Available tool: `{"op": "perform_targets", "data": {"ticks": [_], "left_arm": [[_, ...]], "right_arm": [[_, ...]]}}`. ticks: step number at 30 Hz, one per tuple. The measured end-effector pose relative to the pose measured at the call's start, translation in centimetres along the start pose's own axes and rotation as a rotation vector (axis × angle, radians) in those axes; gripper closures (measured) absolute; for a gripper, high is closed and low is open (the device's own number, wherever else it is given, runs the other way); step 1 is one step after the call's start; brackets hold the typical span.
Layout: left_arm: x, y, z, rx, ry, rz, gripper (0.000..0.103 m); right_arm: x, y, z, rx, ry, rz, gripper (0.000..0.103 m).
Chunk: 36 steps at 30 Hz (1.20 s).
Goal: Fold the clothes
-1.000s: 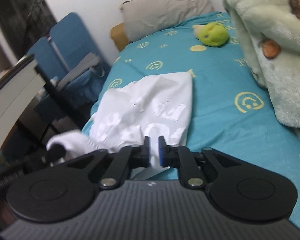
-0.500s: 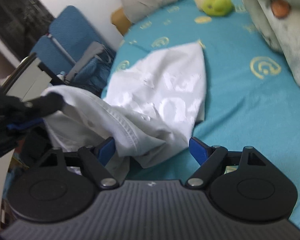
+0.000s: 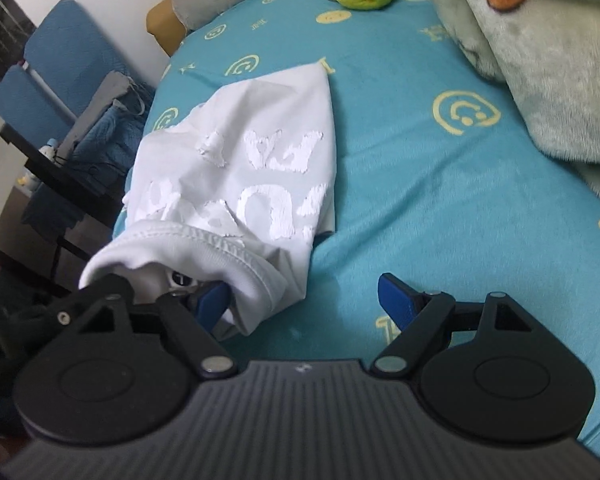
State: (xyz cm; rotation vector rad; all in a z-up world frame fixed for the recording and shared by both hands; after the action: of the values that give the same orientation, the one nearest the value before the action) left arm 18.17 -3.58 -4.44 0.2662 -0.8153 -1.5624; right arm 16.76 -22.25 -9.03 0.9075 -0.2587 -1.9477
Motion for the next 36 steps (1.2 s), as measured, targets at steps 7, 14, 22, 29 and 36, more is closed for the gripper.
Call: {"op": "perform_targets", "data": {"ticks": [7, 14, 22, 29, 36], "left_arm": [[-0.9, 0.8, 0.1, 0.002, 0.003, 0.047, 0.095], [-4.2, 1.1, -1.1, 0.065, 0.079, 0.111, 0.095], [-6.0, 0.6, -0.4, 0.164, 0.045, 0.118, 0.095], [-5.4, 0.3, 1.7, 0.258, -0.027, 0.124, 0.095], [-2.8, -0.9, 4.9, 0.442, -0.167, 0.053, 0.097]], "right_arm": [[-0.4, 0.1, 0.2, 0.012, 0.008, 0.023, 0.021], [-1.1, -0.1, 0.8, 0.041, 0.071, 0.051, 0.021], [-3.1, -1.3, 0.4, 0.050, 0.198, 0.118, 0.021], [-2.6, 0.2, -0.8, 0.170, 0.093, 0.109, 0.021], [-2.1, 0.4, -1.4, 0.117, 0.045, 0.131, 0.021]]}}
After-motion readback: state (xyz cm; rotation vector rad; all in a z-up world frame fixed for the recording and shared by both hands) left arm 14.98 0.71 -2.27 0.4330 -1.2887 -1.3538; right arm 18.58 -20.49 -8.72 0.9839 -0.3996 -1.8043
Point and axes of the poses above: each gripper's, at about its wrist camera, not at the fingertips, and z roughly against the way its jaws point, x to its right, y to its top, the point moved 1 cm from there along -z, roughly the way its jaws point, and after that the axes turned 7 degrees about y, right-handed, at the moved point
